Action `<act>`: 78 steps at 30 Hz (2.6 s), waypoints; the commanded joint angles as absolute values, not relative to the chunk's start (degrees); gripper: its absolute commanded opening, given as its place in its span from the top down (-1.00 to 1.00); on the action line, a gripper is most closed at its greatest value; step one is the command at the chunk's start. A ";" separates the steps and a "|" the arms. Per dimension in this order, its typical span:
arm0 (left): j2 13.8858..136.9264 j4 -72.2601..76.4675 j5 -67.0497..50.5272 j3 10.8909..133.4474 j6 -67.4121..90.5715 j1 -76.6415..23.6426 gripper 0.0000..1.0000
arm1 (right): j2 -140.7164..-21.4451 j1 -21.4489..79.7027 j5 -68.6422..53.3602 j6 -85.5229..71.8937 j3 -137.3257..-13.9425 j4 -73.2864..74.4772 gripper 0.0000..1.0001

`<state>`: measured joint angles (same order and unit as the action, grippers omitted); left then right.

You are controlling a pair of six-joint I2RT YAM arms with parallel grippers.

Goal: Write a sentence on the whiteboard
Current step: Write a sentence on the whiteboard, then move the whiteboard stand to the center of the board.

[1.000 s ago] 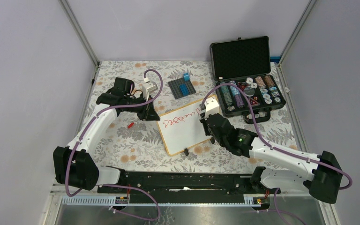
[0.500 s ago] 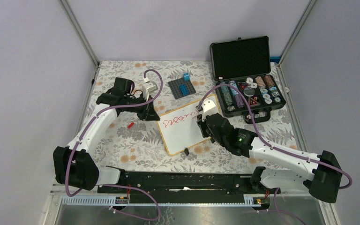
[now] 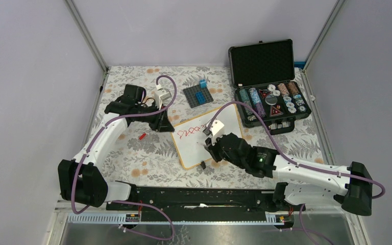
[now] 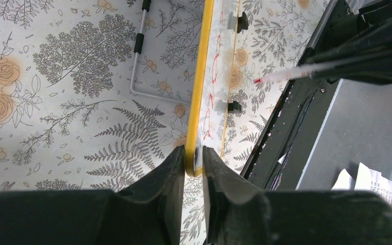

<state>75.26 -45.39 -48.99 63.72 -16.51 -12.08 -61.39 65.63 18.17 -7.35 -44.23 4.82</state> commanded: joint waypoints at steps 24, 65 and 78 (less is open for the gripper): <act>76.80 -46.57 -55.00 65.99 -19.16 -10.84 0.44 | -67.71 68.64 4.50 5.05 -42.33 -13.93 1.00; 71.80 -69.86 -50.48 85.10 -51.74 -12.61 -0.24 | -52.74 61.47 22.54 -6.99 -43.33 -6.29 1.00; 75.01 -50.84 -17.47 66.19 -53.86 -62.92 -0.11 | -52.61 59.40 25.66 -6.47 -47.79 -4.83 1.00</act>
